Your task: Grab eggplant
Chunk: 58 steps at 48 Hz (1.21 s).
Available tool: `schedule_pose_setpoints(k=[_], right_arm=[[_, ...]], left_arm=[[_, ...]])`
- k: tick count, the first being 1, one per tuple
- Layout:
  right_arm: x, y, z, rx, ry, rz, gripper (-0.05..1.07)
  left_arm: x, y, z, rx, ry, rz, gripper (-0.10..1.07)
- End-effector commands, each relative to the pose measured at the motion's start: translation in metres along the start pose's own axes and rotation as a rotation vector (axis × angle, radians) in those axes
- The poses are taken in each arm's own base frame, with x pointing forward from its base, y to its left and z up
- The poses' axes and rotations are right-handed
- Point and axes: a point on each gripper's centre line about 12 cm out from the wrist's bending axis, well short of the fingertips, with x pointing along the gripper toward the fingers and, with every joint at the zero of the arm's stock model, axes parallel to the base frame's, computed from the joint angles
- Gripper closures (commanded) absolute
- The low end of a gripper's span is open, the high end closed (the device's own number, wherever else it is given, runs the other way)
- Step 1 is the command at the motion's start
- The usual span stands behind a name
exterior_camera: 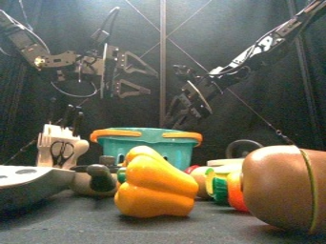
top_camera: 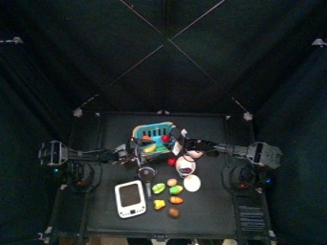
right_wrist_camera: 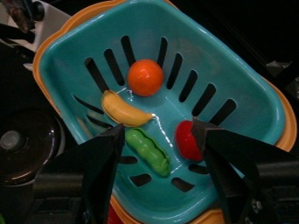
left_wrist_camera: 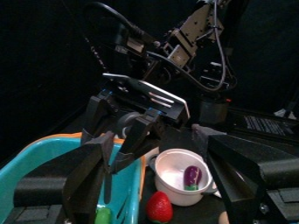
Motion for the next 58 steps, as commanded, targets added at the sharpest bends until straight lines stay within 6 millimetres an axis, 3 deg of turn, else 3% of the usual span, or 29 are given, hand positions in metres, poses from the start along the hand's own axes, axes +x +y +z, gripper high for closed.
schedule_pose_setpoints(k=[1,7,12,27,37,58], right_arm=[[-0.012,0.000,0.019,-0.002,-0.050,-0.009,0.08],[-0.030,-0.001,0.018,-0.008,-0.039,-0.055,0.08],[-0.049,0.011,0.010,-0.028,-0.035,-0.043,0.09],[-0.107,0.062,-0.048,-0.022,0.032,0.095,0.09],[-0.107,0.062,-0.077,0.123,0.171,0.046,0.09],[-0.088,0.077,-0.101,0.180,0.396,-0.049,0.09]], left_arm=[[0.005,-0.002,0.009,-0.002,-0.032,-0.004,-0.05],[0.005,-0.003,0.009,-0.003,-0.032,-0.008,-0.05],[0.004,-0.004,0.008,-0.004,-0.030,-0.008,-0.05],[0.005,-0.003,0.008,-0.003,-0.030,-0.008,-0.05],[0.007,-0.003,0.007,-0.002,-0.025,-0.008,-0.05],[0.007,-0.003,0.006,-0.004,-0.025,-0.007,-0.05]])
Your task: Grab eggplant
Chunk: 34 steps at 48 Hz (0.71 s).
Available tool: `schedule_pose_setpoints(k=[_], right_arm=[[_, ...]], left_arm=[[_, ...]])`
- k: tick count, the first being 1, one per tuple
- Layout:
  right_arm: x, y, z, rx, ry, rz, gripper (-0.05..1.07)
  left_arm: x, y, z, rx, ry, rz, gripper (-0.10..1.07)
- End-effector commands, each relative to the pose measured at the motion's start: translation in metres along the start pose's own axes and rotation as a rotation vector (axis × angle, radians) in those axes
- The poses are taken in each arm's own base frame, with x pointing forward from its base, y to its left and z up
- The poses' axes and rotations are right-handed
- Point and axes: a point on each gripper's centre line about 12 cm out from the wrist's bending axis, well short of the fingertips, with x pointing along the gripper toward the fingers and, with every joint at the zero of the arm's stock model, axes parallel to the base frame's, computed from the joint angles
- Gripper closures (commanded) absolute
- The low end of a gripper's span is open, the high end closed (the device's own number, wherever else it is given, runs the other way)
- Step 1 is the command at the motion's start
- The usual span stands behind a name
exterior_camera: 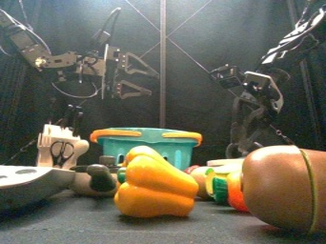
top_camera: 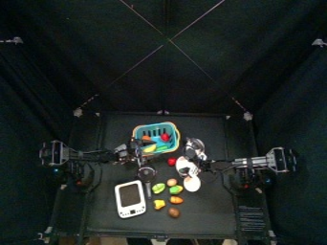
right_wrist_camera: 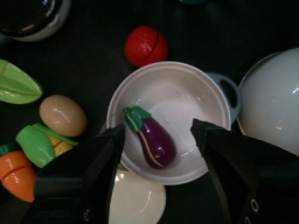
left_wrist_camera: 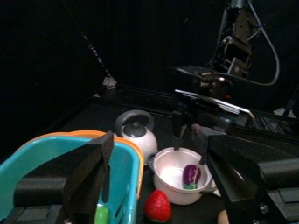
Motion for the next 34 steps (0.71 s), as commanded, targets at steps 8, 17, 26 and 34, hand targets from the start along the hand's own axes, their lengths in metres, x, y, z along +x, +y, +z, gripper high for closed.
schedule_pose_setpoints(k=[8,17,26,34], right_arm=[[0.003,0.006,0.008,-0.051,0.072,-0.029,0.09],[0.007,0.010,0.002,-0.109,0.166,-0.009,0.09],[0.014,0.003,0.003,-0.121,0.206,-0.002,0.09],[0.025,-0.007,0.007,-0.117,0.221,-0.033,0.09]], left_arm=[[0.004,-0.001,0.008,-0.003,-0.027,-0.002,-0.05],[0.005,-0.001,0.005,-0.002,-0.021,-0.002,-0.05],[0.005,0.000,0.003,-0.002,-0.015,0.002,-0.05],[0.005,0.001,0.002,-0.001,-0.012,0.004,-0.05]])
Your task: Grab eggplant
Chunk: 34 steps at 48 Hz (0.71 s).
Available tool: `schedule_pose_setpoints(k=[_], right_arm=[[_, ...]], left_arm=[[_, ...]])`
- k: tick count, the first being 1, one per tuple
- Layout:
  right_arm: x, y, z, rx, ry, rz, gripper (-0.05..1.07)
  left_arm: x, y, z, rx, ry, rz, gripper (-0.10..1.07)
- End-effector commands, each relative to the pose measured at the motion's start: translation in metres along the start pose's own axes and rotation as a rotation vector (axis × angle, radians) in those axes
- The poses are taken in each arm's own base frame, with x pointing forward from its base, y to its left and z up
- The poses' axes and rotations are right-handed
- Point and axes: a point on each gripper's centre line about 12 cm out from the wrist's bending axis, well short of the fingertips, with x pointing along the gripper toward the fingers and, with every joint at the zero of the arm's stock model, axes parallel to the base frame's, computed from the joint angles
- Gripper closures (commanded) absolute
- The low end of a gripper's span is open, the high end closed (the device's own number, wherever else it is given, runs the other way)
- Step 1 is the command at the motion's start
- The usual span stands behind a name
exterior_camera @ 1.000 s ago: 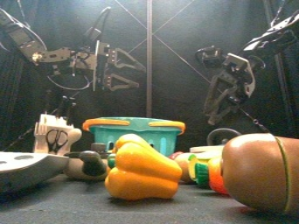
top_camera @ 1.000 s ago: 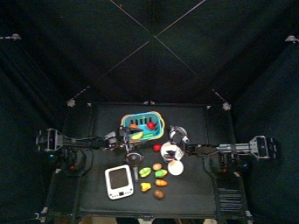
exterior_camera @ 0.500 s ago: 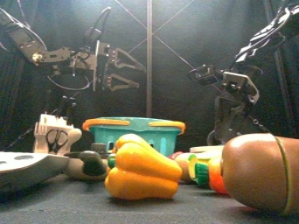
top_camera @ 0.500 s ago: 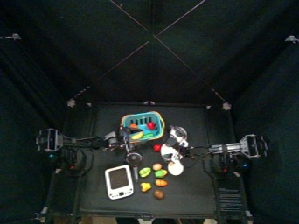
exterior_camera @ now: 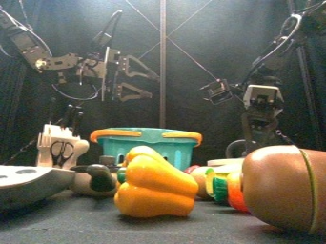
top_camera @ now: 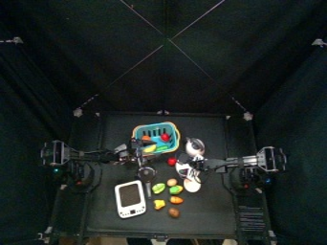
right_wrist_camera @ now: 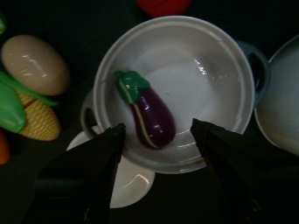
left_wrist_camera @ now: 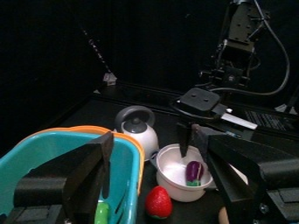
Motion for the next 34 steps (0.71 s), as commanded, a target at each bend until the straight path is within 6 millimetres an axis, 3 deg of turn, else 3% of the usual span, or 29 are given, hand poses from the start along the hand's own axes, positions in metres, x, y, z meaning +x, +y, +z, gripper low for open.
schedule_pose_setpoints(k=[1,13,26,34], right_arm=[[-0.002,-0.003,0.011,0.012,-0.022,-0.004,0.09],[0.011,-0.003,0.011,-0.018,0.020,-0.020,0.09],[0.013,-0.002,0.012,-0.016,0.032,-0.021,0.09],[0.026,-0.002,0.011,-0.021,0.065,-0.036,0.09]], left_arm=[[0.003,0.000,0.007,-0.002,-0.026,0.000,-0.05],[0.003,0.000,0.007,-0.001,-0.025,0.002,-0.05],[0.003,0.001,0.006,-0.001,-0.022,0.003,-0.05],[0.003,0.001,0.006,0.000,-0.023,0.002,-0.05]])
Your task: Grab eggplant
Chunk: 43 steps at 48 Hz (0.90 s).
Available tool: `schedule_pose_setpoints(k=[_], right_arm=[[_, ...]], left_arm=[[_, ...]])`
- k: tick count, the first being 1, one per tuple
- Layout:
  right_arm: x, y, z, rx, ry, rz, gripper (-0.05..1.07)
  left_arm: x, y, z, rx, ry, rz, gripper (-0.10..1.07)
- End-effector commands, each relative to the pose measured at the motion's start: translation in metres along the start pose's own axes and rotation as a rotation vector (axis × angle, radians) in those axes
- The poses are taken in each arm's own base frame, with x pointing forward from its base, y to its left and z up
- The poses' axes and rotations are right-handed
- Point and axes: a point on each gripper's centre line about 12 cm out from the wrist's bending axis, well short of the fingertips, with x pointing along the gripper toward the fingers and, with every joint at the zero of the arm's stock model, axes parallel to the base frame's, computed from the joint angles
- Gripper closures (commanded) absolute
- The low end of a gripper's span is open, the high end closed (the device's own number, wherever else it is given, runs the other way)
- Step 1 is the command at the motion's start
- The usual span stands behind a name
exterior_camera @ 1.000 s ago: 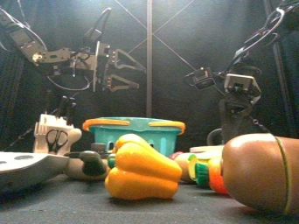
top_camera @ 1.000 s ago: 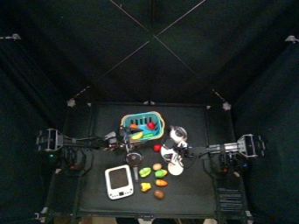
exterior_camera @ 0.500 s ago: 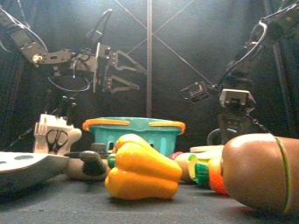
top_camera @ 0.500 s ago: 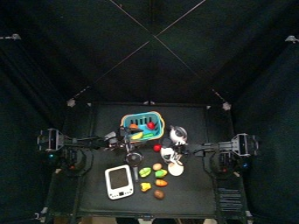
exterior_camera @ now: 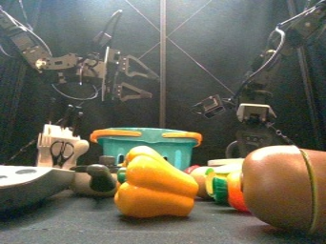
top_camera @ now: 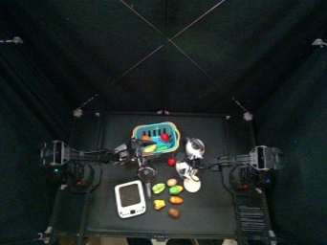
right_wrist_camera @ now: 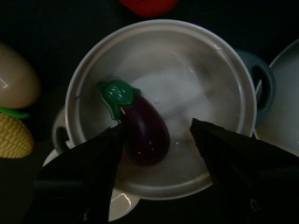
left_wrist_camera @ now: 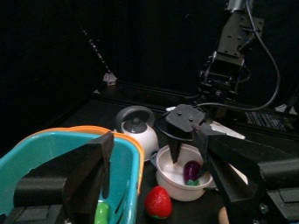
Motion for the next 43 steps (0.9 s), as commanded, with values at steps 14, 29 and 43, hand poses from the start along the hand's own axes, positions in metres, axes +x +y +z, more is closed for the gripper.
schedule_pose_setpoints(k=[14,29,43], right_arm=[[0.014,0.002,0.013,-0.028,0.007,-0.024,0.10],[0.009,0.001,0.015,-0.041,-0.007,-0.028,0.32],[-0.021,0.002,0.031,-0.041,-0.110,-0.007,0.43]], left_arm=[[0.003,0.000,0.007,-0.002,-0.025,0.000,-0.05],[0.003,0.000,0.007,-0.001,-0.025,-0.001,-0.05],[0.003,-0.001,0.007,-0.001,-0.024,-0.003,-0.05]])
